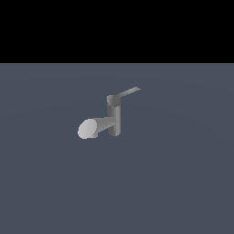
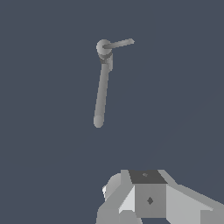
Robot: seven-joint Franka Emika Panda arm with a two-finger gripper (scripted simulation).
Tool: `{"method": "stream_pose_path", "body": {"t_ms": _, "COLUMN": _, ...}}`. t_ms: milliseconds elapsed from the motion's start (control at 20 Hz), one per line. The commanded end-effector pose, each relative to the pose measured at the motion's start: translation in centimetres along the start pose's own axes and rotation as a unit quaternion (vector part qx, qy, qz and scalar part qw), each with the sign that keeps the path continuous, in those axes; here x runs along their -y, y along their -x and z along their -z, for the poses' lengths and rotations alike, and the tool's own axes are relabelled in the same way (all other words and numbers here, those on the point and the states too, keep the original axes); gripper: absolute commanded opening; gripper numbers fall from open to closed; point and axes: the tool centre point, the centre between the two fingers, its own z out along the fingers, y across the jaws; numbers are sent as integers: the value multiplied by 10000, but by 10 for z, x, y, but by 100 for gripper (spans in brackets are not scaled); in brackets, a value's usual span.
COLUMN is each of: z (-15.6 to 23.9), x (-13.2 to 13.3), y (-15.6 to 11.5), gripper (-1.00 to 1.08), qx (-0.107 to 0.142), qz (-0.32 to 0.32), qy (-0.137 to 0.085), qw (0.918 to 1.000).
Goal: Turn on the faucet by rotating a designated handle.
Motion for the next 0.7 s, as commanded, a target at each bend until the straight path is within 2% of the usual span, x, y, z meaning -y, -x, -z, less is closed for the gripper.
{"method": "stream_pose_path", "body": {"t_ms": 0, "z": -1, "x": 0, "y": -4, "gripper": -100, "qx": 7, "qz": -70, "qy": -27, "qw": 10000}}
{"method": "stream_pose_path", "body": {"t_ms": 400, "z": -10, "x": 2, "y": -31, "gripper": -100, "qx": 56, "qz": -578, "qy": -203, "qw": 9981}}
{"method": "stream_pose_path", "body": {"t_ms": 650, "z": -22, "x": 3, "y": -59, "gripper": -100, "qx": 120, "qz": -1121, "qy": -352, "qw": 9930}}
